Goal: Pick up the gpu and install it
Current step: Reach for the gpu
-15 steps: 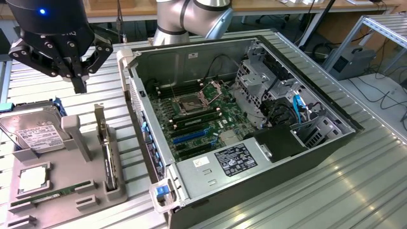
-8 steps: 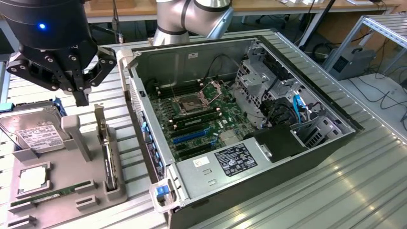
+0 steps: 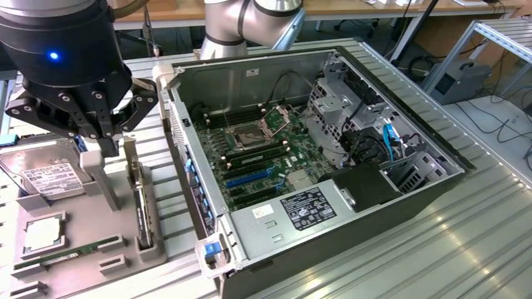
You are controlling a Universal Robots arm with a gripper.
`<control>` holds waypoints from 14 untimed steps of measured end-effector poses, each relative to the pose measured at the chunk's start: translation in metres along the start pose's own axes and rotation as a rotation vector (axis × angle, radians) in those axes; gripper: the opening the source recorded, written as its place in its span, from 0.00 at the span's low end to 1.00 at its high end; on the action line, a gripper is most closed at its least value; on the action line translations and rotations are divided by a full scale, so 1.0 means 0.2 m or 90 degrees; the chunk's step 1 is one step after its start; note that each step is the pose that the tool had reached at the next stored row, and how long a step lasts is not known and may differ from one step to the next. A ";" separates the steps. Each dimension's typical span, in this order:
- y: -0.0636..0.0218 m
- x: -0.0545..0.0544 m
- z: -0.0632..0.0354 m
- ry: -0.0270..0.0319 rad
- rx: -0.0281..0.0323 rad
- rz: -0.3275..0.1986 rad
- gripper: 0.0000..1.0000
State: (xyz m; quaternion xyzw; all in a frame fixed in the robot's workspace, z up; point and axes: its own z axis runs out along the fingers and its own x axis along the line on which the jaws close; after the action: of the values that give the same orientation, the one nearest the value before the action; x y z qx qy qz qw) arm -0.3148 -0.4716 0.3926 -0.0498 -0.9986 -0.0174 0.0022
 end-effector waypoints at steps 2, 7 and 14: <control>-0.017 0.00 0.000 -0.0001 0.0007 0.002 0.11; -0.033 0.00 0.000 -0.0003 0.0014 0.004 0.11; -0.033 -0.01 0.000 -0.0003 0.0014 0.005 0.11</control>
State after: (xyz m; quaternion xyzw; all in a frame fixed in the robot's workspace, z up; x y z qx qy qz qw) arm -0.3130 -0.4784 0.3924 -0.0540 -0.9984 -0.0162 0.0020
